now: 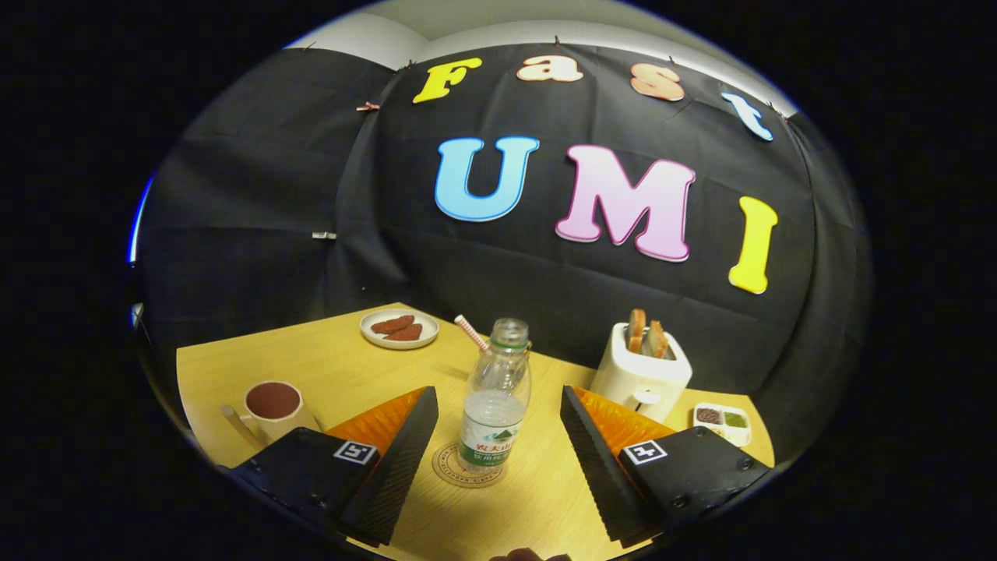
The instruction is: Take the bottle from table, then pour the juice into the cup, finally place the bottle on the coaster
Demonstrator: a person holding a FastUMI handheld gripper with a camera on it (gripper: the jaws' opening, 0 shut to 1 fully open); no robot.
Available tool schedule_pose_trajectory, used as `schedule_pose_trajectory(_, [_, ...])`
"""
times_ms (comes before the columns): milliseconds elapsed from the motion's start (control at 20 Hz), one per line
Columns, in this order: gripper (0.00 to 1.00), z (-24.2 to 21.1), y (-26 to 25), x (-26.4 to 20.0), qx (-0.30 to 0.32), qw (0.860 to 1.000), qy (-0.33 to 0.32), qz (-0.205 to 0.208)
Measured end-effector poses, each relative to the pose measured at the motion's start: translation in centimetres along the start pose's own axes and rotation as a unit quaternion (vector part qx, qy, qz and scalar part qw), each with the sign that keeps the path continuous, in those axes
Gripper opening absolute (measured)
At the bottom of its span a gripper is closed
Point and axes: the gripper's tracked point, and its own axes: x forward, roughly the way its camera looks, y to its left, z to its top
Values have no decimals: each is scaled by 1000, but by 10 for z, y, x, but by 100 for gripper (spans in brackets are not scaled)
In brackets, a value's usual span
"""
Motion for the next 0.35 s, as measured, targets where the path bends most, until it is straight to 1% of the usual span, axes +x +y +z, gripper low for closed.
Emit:
schedule_pose_trajectory(250, [98,73,-22,-56,14,999,-17,-44])
schedule_pose_trajectory(350, [98,99,-41,-82,8,997,-22,-77])
